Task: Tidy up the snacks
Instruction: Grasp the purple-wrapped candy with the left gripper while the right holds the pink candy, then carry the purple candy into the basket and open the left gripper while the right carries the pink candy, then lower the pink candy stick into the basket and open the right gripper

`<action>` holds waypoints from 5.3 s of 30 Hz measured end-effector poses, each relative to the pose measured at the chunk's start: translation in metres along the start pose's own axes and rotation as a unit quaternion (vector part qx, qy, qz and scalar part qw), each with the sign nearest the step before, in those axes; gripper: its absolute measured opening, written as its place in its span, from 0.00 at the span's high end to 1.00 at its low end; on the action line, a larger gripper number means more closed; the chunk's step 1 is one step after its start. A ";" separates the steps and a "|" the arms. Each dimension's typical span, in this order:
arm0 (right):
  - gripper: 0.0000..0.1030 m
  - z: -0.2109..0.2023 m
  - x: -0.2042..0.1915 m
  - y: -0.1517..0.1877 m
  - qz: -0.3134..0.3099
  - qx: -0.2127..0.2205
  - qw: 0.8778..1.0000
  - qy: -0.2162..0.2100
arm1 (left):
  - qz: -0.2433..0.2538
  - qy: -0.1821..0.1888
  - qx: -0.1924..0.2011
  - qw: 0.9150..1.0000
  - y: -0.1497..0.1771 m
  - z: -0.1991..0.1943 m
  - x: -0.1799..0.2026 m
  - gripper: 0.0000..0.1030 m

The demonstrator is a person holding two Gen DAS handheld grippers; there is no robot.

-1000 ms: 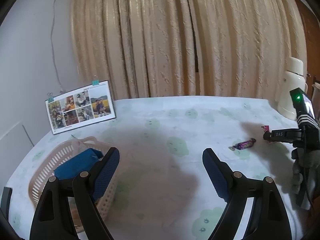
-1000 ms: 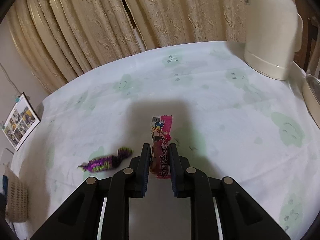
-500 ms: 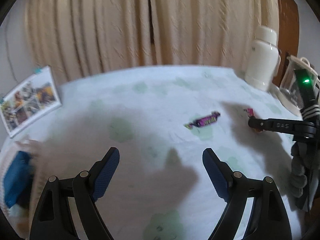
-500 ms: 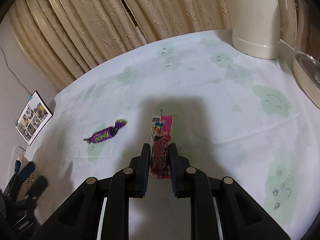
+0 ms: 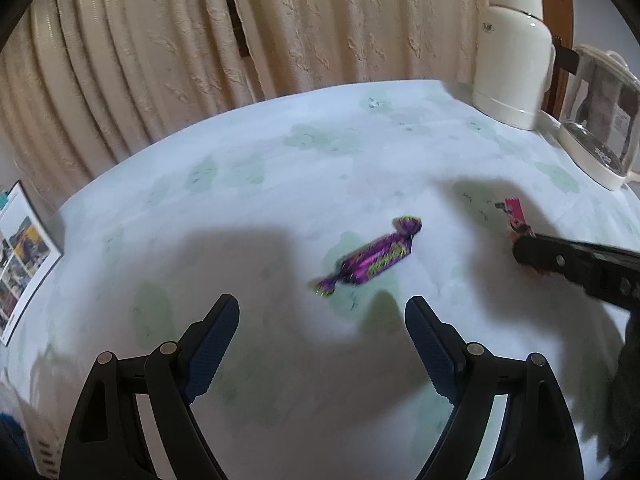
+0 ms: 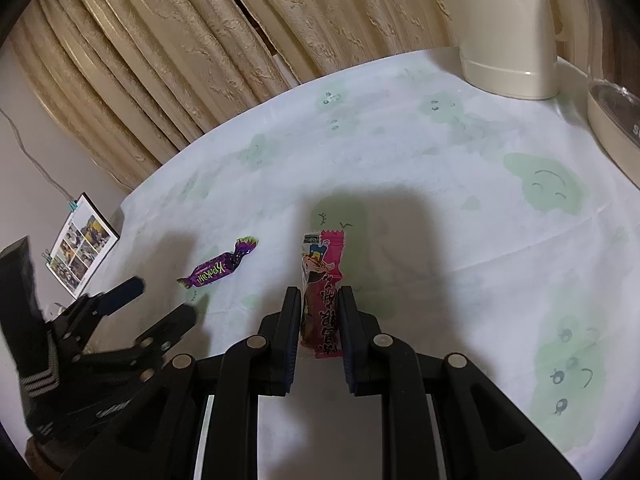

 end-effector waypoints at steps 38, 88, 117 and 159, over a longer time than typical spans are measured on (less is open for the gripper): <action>0.82 -0.003 0.004 -0.001 0.024 0.001 1.000 -0.013 | -0.099 0.054 0.012 0.994 -0.013 0.005 0.004 0.84; 0.83 -0.034 -0.064 0.015 -0.014 0.009 0.995 -0.099 | -0.189 -0.107 0.163 0.963 0.024 -0.165 -0.085 0.84; 0.83 -0.051 -0.173 0.053 -0.057 -0.022 0.978 -0.199 | -0.255 -0.248 0.171 0.919 0.102 -0.244 -0.207 0.84; 0.48 -0.031 -0.318 0.105 -0.148 -0.042 0.960 -0.235 | -0.315 -0.272 0.155 0.896 0.169 -0.289 -0.251 0.32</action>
Point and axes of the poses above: each gripper's, at about its wrist camera, not at the fingertips, and z roughly the way its jaws point, x to its right, y to its underside, the point moved 1 cm from there along z, roughly the way its jaws point, and after that the axes turned 12 degrees about x, right-handed, at the moved point
